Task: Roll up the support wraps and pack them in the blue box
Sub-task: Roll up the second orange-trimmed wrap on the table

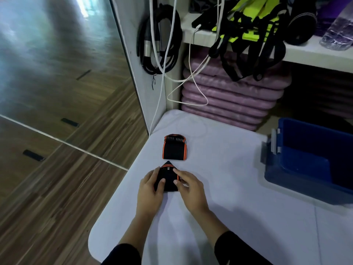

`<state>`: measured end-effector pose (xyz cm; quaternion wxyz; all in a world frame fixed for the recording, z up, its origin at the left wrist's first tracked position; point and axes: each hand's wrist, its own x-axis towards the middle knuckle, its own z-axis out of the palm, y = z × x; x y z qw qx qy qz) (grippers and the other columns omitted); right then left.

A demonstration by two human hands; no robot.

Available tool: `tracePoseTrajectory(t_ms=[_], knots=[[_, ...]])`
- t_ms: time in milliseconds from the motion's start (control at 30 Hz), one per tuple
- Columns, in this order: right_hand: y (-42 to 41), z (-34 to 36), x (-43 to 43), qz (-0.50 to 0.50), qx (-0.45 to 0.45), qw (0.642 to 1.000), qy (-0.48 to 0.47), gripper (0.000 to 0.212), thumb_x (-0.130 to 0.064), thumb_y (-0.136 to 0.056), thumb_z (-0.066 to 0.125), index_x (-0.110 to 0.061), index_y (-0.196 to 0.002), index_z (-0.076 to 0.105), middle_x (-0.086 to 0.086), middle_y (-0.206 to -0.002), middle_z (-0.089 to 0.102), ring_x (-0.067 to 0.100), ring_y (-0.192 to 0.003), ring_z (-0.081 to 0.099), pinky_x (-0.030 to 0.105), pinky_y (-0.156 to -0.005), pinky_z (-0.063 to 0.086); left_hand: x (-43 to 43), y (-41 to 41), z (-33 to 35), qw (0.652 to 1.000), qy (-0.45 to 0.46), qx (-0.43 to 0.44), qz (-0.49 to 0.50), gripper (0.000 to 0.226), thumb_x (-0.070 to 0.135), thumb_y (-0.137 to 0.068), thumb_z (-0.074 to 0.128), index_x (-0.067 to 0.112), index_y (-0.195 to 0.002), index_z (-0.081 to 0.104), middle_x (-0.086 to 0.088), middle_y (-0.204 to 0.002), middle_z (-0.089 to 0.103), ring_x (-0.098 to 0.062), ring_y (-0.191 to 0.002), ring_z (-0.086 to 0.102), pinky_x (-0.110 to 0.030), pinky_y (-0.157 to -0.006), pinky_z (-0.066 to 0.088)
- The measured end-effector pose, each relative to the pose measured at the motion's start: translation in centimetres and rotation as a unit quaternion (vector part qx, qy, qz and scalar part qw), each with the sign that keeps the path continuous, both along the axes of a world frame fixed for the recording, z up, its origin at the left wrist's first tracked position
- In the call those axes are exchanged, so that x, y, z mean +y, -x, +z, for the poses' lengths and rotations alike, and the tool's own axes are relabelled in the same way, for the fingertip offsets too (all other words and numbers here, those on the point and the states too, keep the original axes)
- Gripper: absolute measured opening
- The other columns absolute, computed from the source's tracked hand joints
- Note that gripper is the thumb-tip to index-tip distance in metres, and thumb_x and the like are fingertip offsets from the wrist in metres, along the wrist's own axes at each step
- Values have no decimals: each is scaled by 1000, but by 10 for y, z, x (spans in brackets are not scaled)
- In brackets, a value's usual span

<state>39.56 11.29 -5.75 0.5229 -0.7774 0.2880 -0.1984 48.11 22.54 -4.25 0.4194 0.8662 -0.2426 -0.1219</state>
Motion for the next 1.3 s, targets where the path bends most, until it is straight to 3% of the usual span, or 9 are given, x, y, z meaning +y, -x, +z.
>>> tracePoseTrajectory(t_ms=[133,233,333,500,633,800,1000,1100,1300], knots=[[-5,-8,-2,24,80,995,53,44,-19,-91,55,-32,-133,49,0,-111,61,14,-107,56,34,-95,49,-1,-2,-4,990,-123,-51,-49,62,50,-92,22,21,-146,27,3,-146,38,-26,-122,38,-32,-97,34],[-8,-11,-6,37,128,989,70,45,-24,-93,52,-33,-137,43,9,-116,56,22,-112,52,38,-97,46,-3,-6,-6,975,-206,-62,-64,55,45,-98,22,29,-149,12,12,-151,26,-24,-124,34,-38,-96,34],[-8,-7,-7,42,139,987,71,46,-27,-94,51,-34,-138,42,9,-119,54,22,-113,51,37,-97,46,-5,-8,-4,970,-225,-56,-70,53,43,-99,22,32,-148,7,15,-151,24,-22,-123,32,-38,-96,33],[1,5,-7,61,90,991,78,49,-22,-91,57,-33,-136,44,-7,-97,54,11,-87,52,24,-84,48,1,-8,-4,983,-166,-56,-54,52,39,-97,35,30,-147,20,7,-145,38,-24,-119,39,-36,-92,37],[6,8,1,51,73,993,81,53,-20,-90,58,-38,-137,41,-12,-95,53,4,-85,49,18,-84,46,5,-1,-1,992,-105,-53,-52,52,33,-95,44,28,-144,28,-1,-136,47,-24,-114,43,-32,-92,38],[11,8,5,43,79,993,78,53,-24,-91,57,-40,-138,37,-13,-96,52,0,-82,48,15,-81,44,7,2,1,994,-88,-47,-46,52,32,-95,45,28,-144,28,-3,-134,44,-22,-114,41,-26,-91,34],[15,9,8,36,94,993,67,55,-32,-91,55,-43,-139,32,-6,-110,58,6,-91,54,26,-89,49,10,6,3,993,-104,-55,-32,51,35,-94,47,29,-142,29,-5,-135,40,-25,-118,40,-32,-92,38],[22,14,9,22,103,993,53,51,-34,-92,54,-33,-140,36,-4,-128,55,11,-110,54,32,-98,47,11,10,8,983,-151,-103,-4,50,38,-92,49,25,-139,37,-8,-135,42,-29,-120,40,-41,-93,39],[60,25,8,-10,114,988,105,43,-32,-93,52,-24,-135,42,-4,-131,52,12,-122,44,28,-103,40,9,35,24,966,-137,-215,-31,35,35,-84,47,16,-110,60,-9,-104,59,-29,-91,53,-38,-72,43]])
